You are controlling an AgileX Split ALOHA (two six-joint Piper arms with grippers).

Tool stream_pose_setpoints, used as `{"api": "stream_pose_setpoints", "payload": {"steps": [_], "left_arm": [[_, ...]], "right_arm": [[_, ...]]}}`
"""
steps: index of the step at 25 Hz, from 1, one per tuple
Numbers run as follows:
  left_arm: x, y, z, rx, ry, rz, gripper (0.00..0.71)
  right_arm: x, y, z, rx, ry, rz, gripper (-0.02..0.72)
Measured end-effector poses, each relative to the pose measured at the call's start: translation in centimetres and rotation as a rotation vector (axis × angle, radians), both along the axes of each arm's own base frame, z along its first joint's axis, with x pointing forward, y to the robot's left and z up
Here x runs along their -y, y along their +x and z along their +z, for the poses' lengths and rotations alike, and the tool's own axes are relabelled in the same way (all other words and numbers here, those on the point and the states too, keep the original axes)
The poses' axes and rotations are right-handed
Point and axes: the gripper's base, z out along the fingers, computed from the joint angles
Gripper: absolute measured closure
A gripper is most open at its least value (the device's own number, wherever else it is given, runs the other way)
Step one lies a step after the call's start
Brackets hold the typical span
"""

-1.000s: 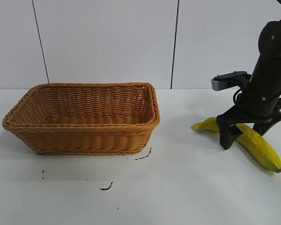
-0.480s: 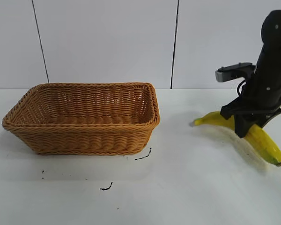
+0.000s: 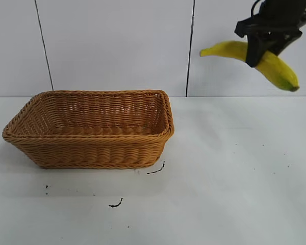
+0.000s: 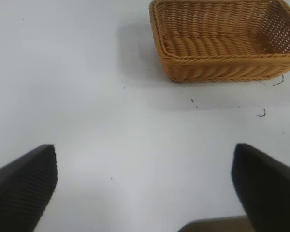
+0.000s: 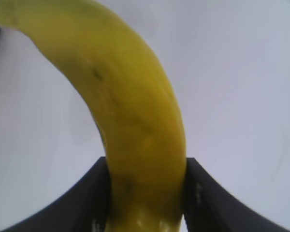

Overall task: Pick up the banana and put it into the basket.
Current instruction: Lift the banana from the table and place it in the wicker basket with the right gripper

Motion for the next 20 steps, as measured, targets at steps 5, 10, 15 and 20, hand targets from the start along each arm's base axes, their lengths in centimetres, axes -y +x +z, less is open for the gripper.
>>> {"api": "stream_pose_setpoints", "payload": {"steps": [5, 10, 15, 20], "left_arm": [[0.0, 0.0, 0.0, 0.0, 0.0, 0.0, 0.015], [0.0, 0.0, 0.0, 0.0, 0.0, 0.0, 0.015], [0.0, 0.0, 0.0, 0.0, 0.0, 0.0, 0.015], [0.0, 0.0, 0.0, 0.0, 0.0, 0.0, 0.015]], "right_arm": [[-7.3, -0.9, -1.0, 0.064, -0.053, 0.203, 0.387], [-14.1, -2.7, -2.6, 0.175, -0.088, 0.407, 0.387], [-18.1, -3.8, -4.3, 0.242, -0.063, 0.496, 0.387], [-19.2, -3.2, -8.5, 0.212, -0.085, 0.521, 0.387]]}}
